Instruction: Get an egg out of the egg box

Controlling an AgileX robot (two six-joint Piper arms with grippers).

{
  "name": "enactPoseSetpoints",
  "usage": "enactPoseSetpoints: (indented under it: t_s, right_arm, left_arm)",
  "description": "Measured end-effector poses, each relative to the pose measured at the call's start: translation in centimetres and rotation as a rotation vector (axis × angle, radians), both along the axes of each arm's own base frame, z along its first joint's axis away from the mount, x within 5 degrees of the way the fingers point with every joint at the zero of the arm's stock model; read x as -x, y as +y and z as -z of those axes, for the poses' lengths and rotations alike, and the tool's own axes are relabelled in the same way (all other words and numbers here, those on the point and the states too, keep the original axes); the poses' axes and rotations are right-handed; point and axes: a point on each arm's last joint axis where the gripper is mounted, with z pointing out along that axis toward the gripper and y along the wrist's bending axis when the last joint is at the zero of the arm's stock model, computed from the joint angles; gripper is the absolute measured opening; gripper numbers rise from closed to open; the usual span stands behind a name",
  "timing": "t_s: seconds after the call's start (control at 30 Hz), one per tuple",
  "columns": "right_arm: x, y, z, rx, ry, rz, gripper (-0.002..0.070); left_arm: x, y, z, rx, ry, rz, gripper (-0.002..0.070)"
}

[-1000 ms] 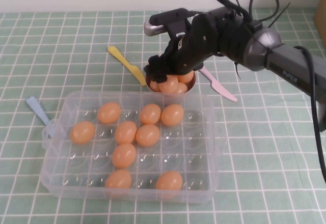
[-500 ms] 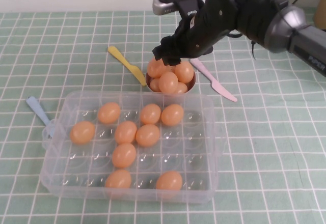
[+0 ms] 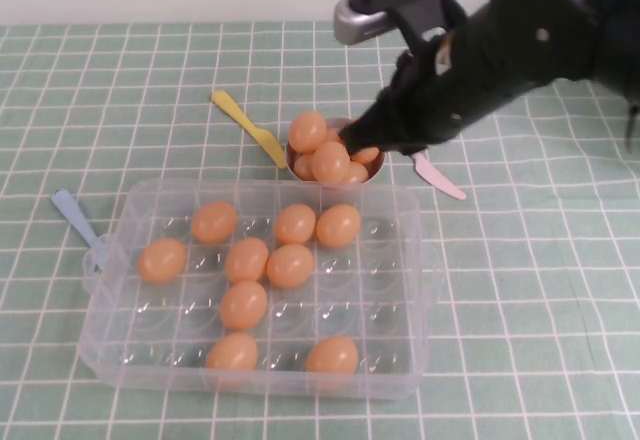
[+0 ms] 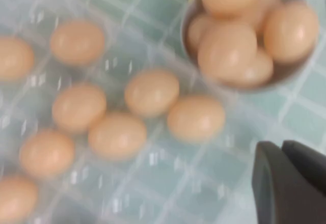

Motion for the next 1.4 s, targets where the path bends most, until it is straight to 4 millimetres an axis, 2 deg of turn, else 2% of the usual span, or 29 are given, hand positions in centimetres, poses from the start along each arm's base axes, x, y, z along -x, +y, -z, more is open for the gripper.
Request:
enactPoseSetpoints:
  t_s: [0.23, 0.4, 0.67, 0.87, 1.03, 1.17, 1.3, 1.4]
  right_arm:
    - [4.1, -3.2, -0.7, 0.084, 0.058, -0.020, -0.0014]
    - [7.6, -6.1, -0.4, 0.129, 0.055, 0.004, -0.0015]
    - [13.3, -9.4, 0.0, 0.023, 0.078, 0.014, -0.0016]
    - [15.0, -10.5, 0.2, 0.056, 0.149, 0.013, -0.0016]
    - [15.4, -10.8, 2.1, 0.088, 0.185, 0.016, -0.0017]
    - [15.6, -11.3, 4.2, 0.085, 0.125, 0.018, -0.0017]
    - [16.3, -13.5, 6.9, 0.019, 0.001, 0.083, -0.0017]
    - [17.6, -16.0, 9.3, -0.042, -0.100, 0.175, -0.0017]
  left_arm:
    - [0.0, 0.0, 0.0, 0.000, 0.000, 0.000, -0.0003]
    - [0.0, 0.0, 0.0, 0.000, 0.000, 0.000, -0.0003]
    - [0.0, 0.0, 0.0, 0.000, 0.000, 0.000, -0.0003]
    - [0.0, 0.0, 0.0, 0.000, 0.000, 0.000, -0.0003]
    - [0.0, 0.0, 0.0, 0.000, 0.000, 0.000, -0.0004]
    - [0.0, 0.0, 0.0, 0.000, 0.000, 0.000, -0.0003]
    - [0.0, 0.0, 0.0, 0.000, 0.000, 0.000, -0.0003]
    - [0.0, 0.0, 0.0, 0.000, 0.000, 0.000, -0.0003]
